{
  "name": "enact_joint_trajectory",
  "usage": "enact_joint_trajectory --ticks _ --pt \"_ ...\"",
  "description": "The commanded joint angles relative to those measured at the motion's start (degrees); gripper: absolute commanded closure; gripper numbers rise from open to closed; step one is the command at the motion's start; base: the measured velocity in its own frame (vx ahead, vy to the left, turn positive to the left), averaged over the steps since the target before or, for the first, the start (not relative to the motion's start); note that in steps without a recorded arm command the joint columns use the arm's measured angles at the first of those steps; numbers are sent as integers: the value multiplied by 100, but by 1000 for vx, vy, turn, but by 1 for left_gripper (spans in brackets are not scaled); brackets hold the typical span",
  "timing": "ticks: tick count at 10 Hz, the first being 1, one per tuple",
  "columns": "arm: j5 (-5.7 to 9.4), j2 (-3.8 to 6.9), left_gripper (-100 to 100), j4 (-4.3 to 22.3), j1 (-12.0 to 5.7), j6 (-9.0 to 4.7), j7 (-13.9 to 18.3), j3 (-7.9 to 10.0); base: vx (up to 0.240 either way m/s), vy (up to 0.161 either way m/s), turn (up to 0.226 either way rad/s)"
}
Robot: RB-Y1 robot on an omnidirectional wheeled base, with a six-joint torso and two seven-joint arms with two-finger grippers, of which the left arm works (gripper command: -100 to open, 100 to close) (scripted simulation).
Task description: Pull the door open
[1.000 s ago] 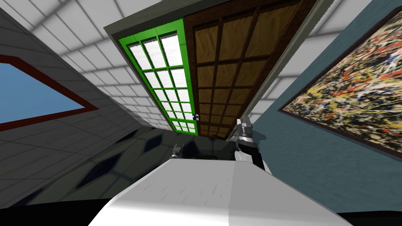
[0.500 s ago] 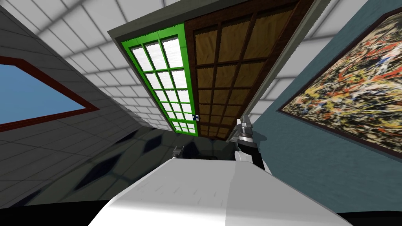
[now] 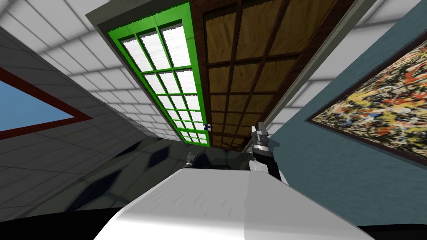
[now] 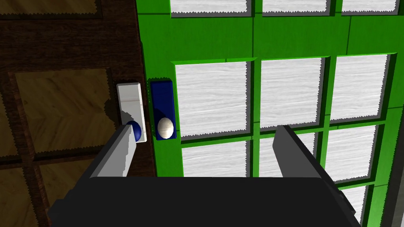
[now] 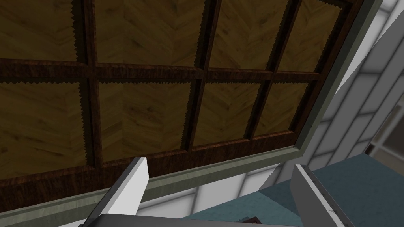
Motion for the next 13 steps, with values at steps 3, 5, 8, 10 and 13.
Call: enact_joint_trajectory --ticks 3,5,8,10,13 --pt "-101 -138 -100 -616 238 227 103 -86 67 26 -6" --pt "-141 -239 -100 -720 79 216 97 -83 48 7 -29" --pt "-184 -362 -100 -821 -129 200 91 -88 184 44 -44" --pt "-203 -438 -100 -889 -272 186 90 -101 152 32 -27" --pt "-218 -495 -100 -940 -380 176 89 -111 89 18 -19"
